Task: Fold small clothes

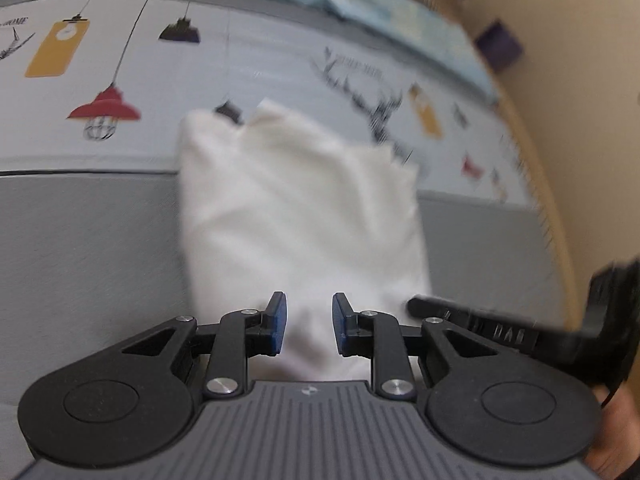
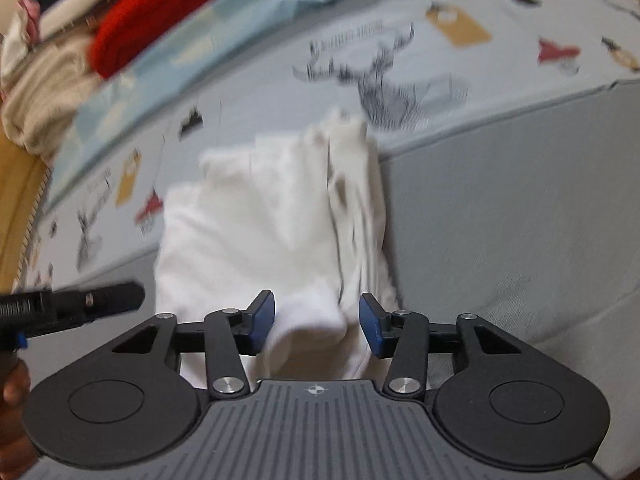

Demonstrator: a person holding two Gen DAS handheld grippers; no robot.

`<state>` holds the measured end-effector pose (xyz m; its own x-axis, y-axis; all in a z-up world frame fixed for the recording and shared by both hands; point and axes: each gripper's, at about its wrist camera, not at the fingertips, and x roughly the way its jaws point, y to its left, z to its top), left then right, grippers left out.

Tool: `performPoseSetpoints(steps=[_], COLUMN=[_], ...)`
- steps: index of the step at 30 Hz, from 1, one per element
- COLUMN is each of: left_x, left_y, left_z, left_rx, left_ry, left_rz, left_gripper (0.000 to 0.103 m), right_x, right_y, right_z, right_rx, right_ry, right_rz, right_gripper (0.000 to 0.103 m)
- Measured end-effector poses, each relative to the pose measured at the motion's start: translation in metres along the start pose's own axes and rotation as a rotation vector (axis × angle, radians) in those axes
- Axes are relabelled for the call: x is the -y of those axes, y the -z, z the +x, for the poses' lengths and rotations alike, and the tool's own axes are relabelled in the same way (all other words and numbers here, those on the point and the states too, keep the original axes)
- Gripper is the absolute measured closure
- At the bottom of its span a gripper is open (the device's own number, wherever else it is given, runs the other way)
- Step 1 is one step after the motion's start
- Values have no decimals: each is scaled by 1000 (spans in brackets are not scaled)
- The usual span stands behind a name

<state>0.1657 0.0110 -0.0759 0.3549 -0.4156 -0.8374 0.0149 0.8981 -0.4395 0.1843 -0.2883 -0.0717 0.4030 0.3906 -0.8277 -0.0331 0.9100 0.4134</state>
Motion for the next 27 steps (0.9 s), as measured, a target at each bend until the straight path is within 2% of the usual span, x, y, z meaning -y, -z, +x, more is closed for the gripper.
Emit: performPoseSetpoints(steps=[2,4,6,8,10,11,13,15,17,19,21,23,25,27], left_x=[-4,-7,-9,-6,1,3,12,20,27,30,30,25,19,14], left_y=[2,3,7,8,9,12,18,28,40,47,46,39,33,31], left_z=[-1,-6,-9,-10,-6,-4,7,25,44,54,53,44,32,21], left_rx=[-7,-6,-4,-8,-20,-31,-67,-122,-188,-217,-213,-182,-140,-102], left_ry=[-10,5,21,30,35,40,41,4,-64,-100,-95,-74,-54,-63], left_rz=[24,37,44,53,72,88,124,167,232,280,272,241,215,198], left_gripper=[77,77,77,77,77,77,77,77,77,76,76,75,73,68], right_x=[-8,-17,-19,-13,-5,-1,7,15,19,19,15,9,6,9], right_y=[5,10,10,8,9,11,19,26,27,19,9,0,-9,-15], right_z=[9,7,-8,-31,-47,-48,-35,-15,-6,-14,-28,-40,-39,-30], right_rx=[-43,-29,33,115,154,142,51,-63,-94,-40,63,202,272,308], right_ry=[29,40,17,-52,-65,-35,41,123,192,183,171,145,139,95], right_rz=[-29,-83,-96,-62,-59,-79,-130,-162,-194,-179,-164,-161,-140,-107], right_gripper=[58,90,91,91,91,91,91,91,87,82,77,71,70,67])
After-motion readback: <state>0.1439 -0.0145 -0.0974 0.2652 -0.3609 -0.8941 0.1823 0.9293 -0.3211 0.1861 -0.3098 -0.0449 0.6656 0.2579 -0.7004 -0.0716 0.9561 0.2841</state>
